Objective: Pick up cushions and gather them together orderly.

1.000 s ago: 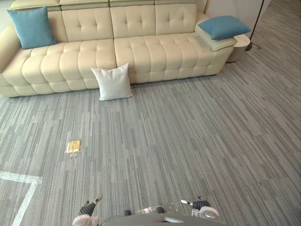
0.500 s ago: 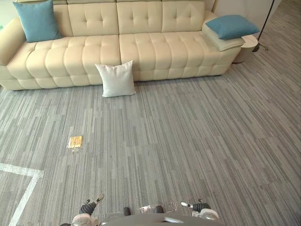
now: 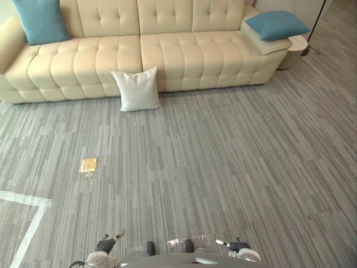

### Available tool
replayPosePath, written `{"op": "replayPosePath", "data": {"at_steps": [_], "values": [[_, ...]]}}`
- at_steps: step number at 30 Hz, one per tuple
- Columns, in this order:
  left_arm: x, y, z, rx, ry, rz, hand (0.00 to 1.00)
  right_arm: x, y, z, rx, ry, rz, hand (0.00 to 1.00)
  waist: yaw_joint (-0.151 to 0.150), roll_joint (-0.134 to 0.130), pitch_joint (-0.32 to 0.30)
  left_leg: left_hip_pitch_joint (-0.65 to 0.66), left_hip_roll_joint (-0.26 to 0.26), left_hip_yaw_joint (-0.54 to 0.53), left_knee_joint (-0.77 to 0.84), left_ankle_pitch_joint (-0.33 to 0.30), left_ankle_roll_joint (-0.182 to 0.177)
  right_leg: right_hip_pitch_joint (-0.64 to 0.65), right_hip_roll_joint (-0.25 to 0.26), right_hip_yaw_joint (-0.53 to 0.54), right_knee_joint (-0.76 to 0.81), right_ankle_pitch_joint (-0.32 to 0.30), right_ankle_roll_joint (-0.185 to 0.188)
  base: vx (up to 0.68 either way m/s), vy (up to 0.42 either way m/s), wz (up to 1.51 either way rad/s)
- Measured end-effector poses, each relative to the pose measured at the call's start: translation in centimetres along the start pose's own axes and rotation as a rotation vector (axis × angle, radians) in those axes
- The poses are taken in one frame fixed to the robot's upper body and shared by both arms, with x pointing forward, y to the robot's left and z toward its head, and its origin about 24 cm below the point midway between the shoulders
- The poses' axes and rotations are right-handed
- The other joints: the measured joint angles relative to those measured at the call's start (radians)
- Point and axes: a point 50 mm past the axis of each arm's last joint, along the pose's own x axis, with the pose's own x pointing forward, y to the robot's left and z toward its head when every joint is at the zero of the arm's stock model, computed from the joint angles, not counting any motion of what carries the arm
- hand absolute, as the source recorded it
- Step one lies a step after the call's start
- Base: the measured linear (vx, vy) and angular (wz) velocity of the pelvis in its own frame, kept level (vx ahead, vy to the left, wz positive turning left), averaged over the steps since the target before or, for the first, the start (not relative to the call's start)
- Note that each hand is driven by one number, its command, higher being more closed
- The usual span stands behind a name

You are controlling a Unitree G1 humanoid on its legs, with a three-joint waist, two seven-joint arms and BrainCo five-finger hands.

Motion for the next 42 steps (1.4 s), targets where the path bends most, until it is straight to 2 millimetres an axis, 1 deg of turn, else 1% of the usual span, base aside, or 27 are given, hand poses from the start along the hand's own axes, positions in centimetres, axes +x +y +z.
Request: {"op": "replayPosePath", "data": {"at_steps": [4,8,9,10,11,12,14,15,18,19,20,21,22,23,24,26,28,29,30,31,32,33,34,36,38,40,42], "values": [[0.1,-0.1,0.4,-0.006,-0.010,-0.002,0.00,0.0,0.0,0.1,0.016,-0.002,-0.002,0.00,0.001,0.005,0.019,-0.016,0.008,0.000,0.036,-0.033,-0.022,-0.025,-0.002,-0.003,0.077,-0.058,-0.008,0.01,-0.015,0.02],[0.2,0.5,1.5,-0.052,-0.050,0.021,0.00,-0.3,0.3,0.1,0.059,-0.024,-0.001,0.00,0.011,-0.016,0.044,-0.143,0.027,0.078,0.343,-0.132,-0.066,-0.093,-0.041,-0.011,0.268,-0.178,-0.016,0.05,-0.043,0.16],[0.2,0.5,2.1,-0.088,-0.072,0.027,0.00,-0.4,0.2,0.1,0.073,-0.034,-0.003,0.00,0.019,-0.018,0.055,-0.209,0.047,0.118,0.504,-0.145,-0.069,-0.090,-0.051,-0.016,0.298,-0.204,-0.020,0.03,-0.066,0.17],[0.2,0.5,2.3,-0.108,-0.080,0.029,0.00,-0.4,0.1,0.1,0.075,-0.037,-0.006,0.00,0.020,-0.013,0.058,-0.237,0.059,0.130,0.570,-0.147,-0.069,-0.084,-0.050,-0.020,0.302,-0.210,-0.024,0.08,-0.057,0.14],[0.2,0.6,2.4,-0.165,-0.085,0.041,0.00,-0.4,-0.1,0.7,0.076,-0.064,-0.011,0.00,0.028,-0.007,0.076,-0.320,0.110,0.172,0.749,-0.181,-0.056,-0.057,-0.046,-0.027,0.307,-0.240,-0.043,0.11,0.013,0.10],[0.1,0.5,2.4,-0.187,-0.085,0.040,0.00,-0.4,-0.1,0.7,0.076,-0.065,-0.013,0.00,0.027,0.000,0.076,-0.344,0.136,0.192,0.782,-0.218,-0.045,-0.041,-0.045,-0.028,0.311,-0.256,-0.041,0.11,0.013,0.10],[0.1,0.2,2.2,-0.215,-0.078,0.036,0.00,-0.4,-0.4,0.8,0.075,-0.065,-0.019,0.00,0.032,0.009,0.074,-0.376,0.167,0.209,0.754,-0.237,-0.043,-0.015,-0.051,-0.027,0.311,-0.268,-0.032,0.15,0.059,-0.01],[0.1,0.2,2.2,-0.224,-0.079,0.036,0.00,-0.4,-0.4,0.8,0.074,-0.067,-0.019,0.00,0.037,0.009,0.075,-0.397,0.176,0.218,0.706,-0.235,-0.044,-0.006,-0.062,-0.023,0.309,-0.281,-0.023,0.27,0.152,-0.08],[0.0,0.1,2.2,-0.258,-0.077,0.034,0.00,-0.3,-0.4,1.0,0.072,-0.069,-0.021,0.00,0.052,0.008,0.075,-0.447,0.163,0.221,0.496,-0.158,-0.052,0.019,-0.102,-0.010,0.287,-0.307,0.013,0.30,0.230,-0.09],[0.0,0.1,2.0,-0.265,-0.072,0.033,0.00,-0.3,-0.4,1.0,0.070,-0.069,-0.027,0.00,0.058,0.009,0.074,-0.458,0.155,0.218,0.365,-0.086,-0.059,0.047,-0.118,-0.001,0.257,-0.314,0.028,0.47,0.399,-0.27],[0.0,0.1,1.8,-0.267,-0.066,0.035,0.00,-0.3,-0.2,1.1,0.056,-0.071,-0.020,0.00,0.071,0.002,0.075,-0.455,0.147,0.226,0.310,0.039,-0.061,0.077,-0.141,0.015,0.226,-0.323,0.048,0.42,0.362,-0.33],[0.0,0.2,1.6,-0.265,-0.063,0.037,0.00,-0.3,0.0,1.1,0.044,-0.071,-0.013,0.00,0.077,-0.003,0.069,-0.445,0.133,0.227,0.314,0.087,-0.028,0.085,-0.153,0.027,0.207,-0.323,0.050,0.46,0.314,-0.39],[0.1,0.7,2.1,-0.258,-0.075,0.047,0.00,-0.3,1.1,1.7,0.041,-0.077,0.016,0.00,0.077,-0.023,0.067,-0.478,0.120,0.246,0.379,0.017,0.014,0.093,-0.165,0.059,0.170,-0.279,0.012,0.58,0.356,-0.28],[0.2,0.8,2.4,-0.256,-0.084,0.049,0.00,-0.3,2.3,2.3,0.050,-0.084,0.044,0.00,0.079,-0.028,0.068,-0.503,0.123,0.249,0.452,-0.022,0.039,0.092,-0.171,0.087,0.152,-0.217,0.023,0.49,0.285,-0.18],[0.2,0.9,2.4,-0.254,-0.082,0.051,0.00,-0.3,2.6,2.3,0.052,-0.081,0.052,0.00,0.078,-0.031,0.066,-0.506,0.122,0.252,0.474,-0.040,0.042,0.097,-0.178,0.094,0.149,-0.202,0.029,0.56,0.380,-0.15],[0.2,1.2,2.4,-0.251,-0.082,0.058,0.00,-0.5,3.5,2.4,0.058,-0.081,0.082,0.00,0.082,-0.051,0.057,-0.504,0.109,0.276,0.578,-0.099,0.074,0.105,-0.224,0.134,0.192,-0.154,0.072,0.43,0.285,-0.23],[0.2,1.1,2.1,-0.248,-0.072,0.056,0.00,-0.4,3.1,2.5,0.055,-0.088,0.078,0.00,0.088,-0.045,0.045,-0.463,0.089,0.274,0.592,-0.168,0.080,0.066,-0.248,0.165,0.307,-0.127,0.085,0.35,0.232,-0.37],[0.2,1.1,1.9,-0.242,-0.069,0.053,0.00,-0.4,3.0,2.6,0.054,-0.093,0.078,0.00,0.081,-0.050,0.032,-0.431,0.068,0.274,0.565,-0.209,0.075,0.011,-0.267,0.187,0.432,-0.115,0.100,0.42,0.278,-0.16],[0.2,1.4,2.0,-0.225,-0.073,0.056,0.00,-0.4,3.0,2.4,0.052,-0.086,0.079,0.00,0.070,-0.064,0.024,-0.392,0.036,0.277,0.529,-0.239,0.087,-0.080,-0.295,0.215,0.627,-0.069,0.112,0.35,0.227,-0.02],[0.2,1.4,2.0,-0.220,-0.075,0.055,0.00,-0.4,3.0,2.3,0.051,-0.084,0.079,0.00,0.066,-0.066,0.024,-0.372,0.026,0.277,0.518,-0.245,0.090,-0.115,-0.302,0.224,0.701,-0.028,0.110,0.39,0.204,0.08],[0.2,1.3,1.8,-0.213,-0.068,0.052,0.00,-0.5,3.2,2.2,0.050,-0.085,0.087,0.00,0.057,-0.062,0.027,-0.310,0.011,0.273,0.486,-0.262,0.099,-0.190,-0.308,0.224,0.895,0.004,0.103,0.26,0.114,0.01],[0.1,1.3,1.7,-0.213,-0.064,0.052,0.00,-0.5,3.2,2.5,0.045,-0.096,0.086,0.00,0.057,-0.061,0.028,-0.274,0.005,0.272,0.467,-0.269,0.100,-0.223,-0.303,0.220,0.980,-0.025,0.089,0.39,0.150,-0.16],[0.1,0.9,1.7,-0.216,-0.059,0.043,0.00,-0.5,3.1,3.0,0.030,-0.119,0.088,0.00,0.056,-0.044,0.038,-0.176,0.003,0.267,0.421,-0.290,0.103,-0.285,-0.264,0.200,1.127,-0.120,0.046,0.26,0.081,-0.20],[0.1,0.5,1.5,-0.207,-0.054,0.033,0.00,-0.6,3.1,3.5,0.031,-0.156,0.089,0.00,0.041,-0.020,0.044,-0.068,0.004,0.248,0.363,-0.304,0.099,-0.348,-0.209,0.132,1.192,-0.214,0.031,0.29,0.066,0.08],[0.1,0.2,1.9,-0.207,-0.065,0.024,0.00,-0.8,3.1,4.1,0.041,-0.198,0.090,0.00,0.027,-0.021,0.044,0.017,0.006,0.234,0.314,-0.309,0.086,-0.447,-0.169,0.038,1.117,-0.287,0.010,0.36,0.009,0.44],[0.2,-1.1,2.9,-0.223,-0.084,-0.007,0.00,-1.0,3.1,4.7,0.054,-0.224,0.090,0.00,0.019,-0.015,0.047,0.075,0.012,0.211,0.275,-0.318,0.075,-0.523,-0.134,-0.026,0.934,-0.289,-0.001,0.40,-0.039,0.47],[0.2,-2.6,4.0,-0.218,-0.105,-0.047,0.00,-1.0,3.3,5.3,0.062,-0.244,0.102,0.00,0.005,-0.011,0.049,0.145,0.028,0.169,0.216,-0.323,0.065,-0.555,-0.074,-0.056,0.525,-0.163,-0.004,0.59,-0.118,0.76]]}}
